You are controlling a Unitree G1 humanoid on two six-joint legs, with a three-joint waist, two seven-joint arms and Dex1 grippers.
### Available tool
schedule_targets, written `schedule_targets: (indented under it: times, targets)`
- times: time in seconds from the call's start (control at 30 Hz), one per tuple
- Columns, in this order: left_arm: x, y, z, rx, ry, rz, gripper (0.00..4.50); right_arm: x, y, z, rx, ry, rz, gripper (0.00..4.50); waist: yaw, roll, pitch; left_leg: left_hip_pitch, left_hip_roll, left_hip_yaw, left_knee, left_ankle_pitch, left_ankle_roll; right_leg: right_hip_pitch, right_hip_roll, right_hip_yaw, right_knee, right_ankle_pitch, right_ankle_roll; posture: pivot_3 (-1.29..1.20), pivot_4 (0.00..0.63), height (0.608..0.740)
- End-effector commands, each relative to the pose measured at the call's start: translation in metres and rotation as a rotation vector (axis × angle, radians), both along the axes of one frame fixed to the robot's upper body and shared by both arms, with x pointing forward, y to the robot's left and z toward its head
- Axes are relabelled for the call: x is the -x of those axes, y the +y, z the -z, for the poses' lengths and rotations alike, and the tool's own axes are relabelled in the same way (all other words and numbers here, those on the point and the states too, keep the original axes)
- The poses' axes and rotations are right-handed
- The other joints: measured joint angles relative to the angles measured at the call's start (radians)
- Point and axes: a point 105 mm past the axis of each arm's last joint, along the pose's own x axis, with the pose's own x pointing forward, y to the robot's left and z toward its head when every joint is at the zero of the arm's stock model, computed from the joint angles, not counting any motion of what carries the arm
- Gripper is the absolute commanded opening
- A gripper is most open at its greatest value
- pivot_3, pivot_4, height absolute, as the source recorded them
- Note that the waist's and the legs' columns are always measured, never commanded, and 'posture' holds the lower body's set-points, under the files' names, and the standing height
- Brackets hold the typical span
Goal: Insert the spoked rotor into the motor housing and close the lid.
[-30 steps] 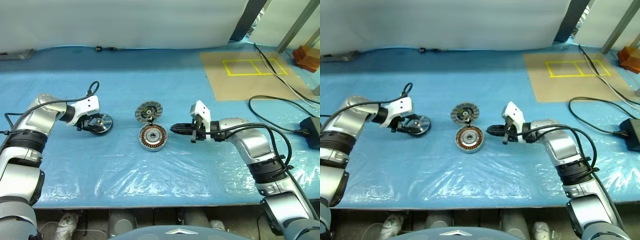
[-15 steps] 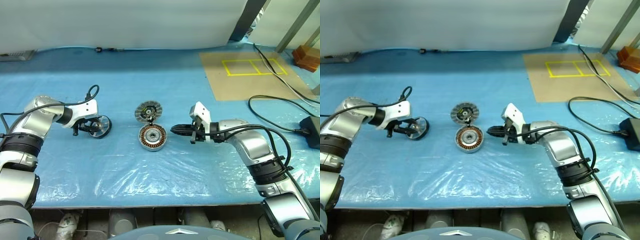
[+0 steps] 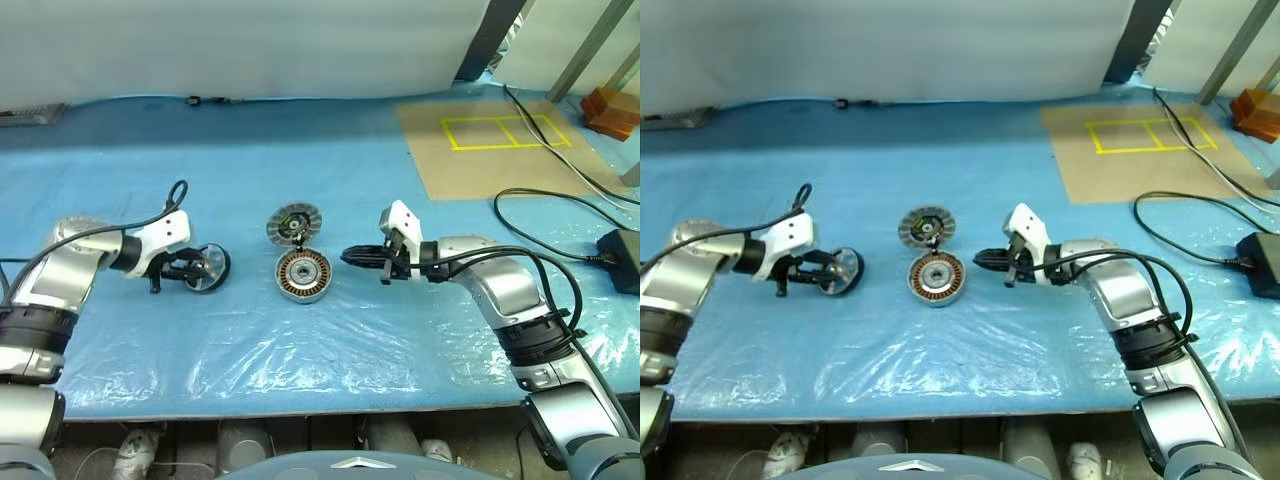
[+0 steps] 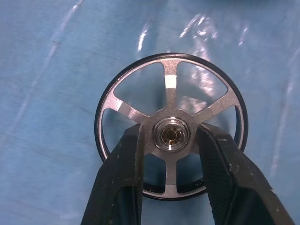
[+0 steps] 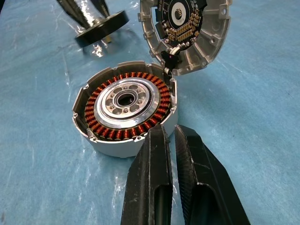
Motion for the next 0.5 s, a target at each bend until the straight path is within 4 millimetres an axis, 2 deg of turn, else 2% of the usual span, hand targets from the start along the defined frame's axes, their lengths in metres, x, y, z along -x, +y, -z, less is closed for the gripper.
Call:
schedule_targets:
  times: [0.03, 0.17, 0.27, 0.5]
  targets:
    - [0.015, -0.007, -0.007, 0.074, 0.005, -0.034, 1.44, -0.003, -0.004, -0.016, -0.046, -0.033, 0.009, 0.25, 0.0, 0.0, 0.0, 0.0, 0.0, 0.0, 0.0, 0.0, 0.0, 0.0, 0.0, 0.0, 0.0, 0.0, 0.0, 0.0, 0.15, 0.74]
    - [0.024, -0.021, -0.02, 0.131, -0.046, -0.036, 1.44, -0.007, -0.009, -0.02, -0.061, -0.035, 0.031, 0.25, 0.002, -0.001, 0.001, -0.001, 0.0, 0.0, 0.0, 0.0, 0.0, -0.001, 0.0, 0.0, -0.001, 0.0, 0.0, 0.0, 0.15, 0.74]
    - [0.028, -0.04, -0.032, 0.176, -0.085, -0.004, 1.44, -0.012, -0.014, -0.023, -0.072, -0.037, 0.06, 0.25, 0.002, -0.002, 0.002, -0.001, 0.0, 0.0, 0.0, 0.0, 0.0, -0.002, 0.0, -0.001, -0.001, 0.0, 0.0, 0.0, 0.15, 0.74]
    - [0.023, -0.087, -0.046, 0.257, -0.149, 0.101, 1.44, -0.013, -0.024, -0.031, -0.103, -0.036, 0.094, 0.25, 0.0, -0.002, 0.002, -0.002, 0.0, 0.0, 0.0, 0.0, 0.0, -0.002, 0.0, 0.0, -0.002, 0.0, 0.0, 0.0, 0.15, 0.74]
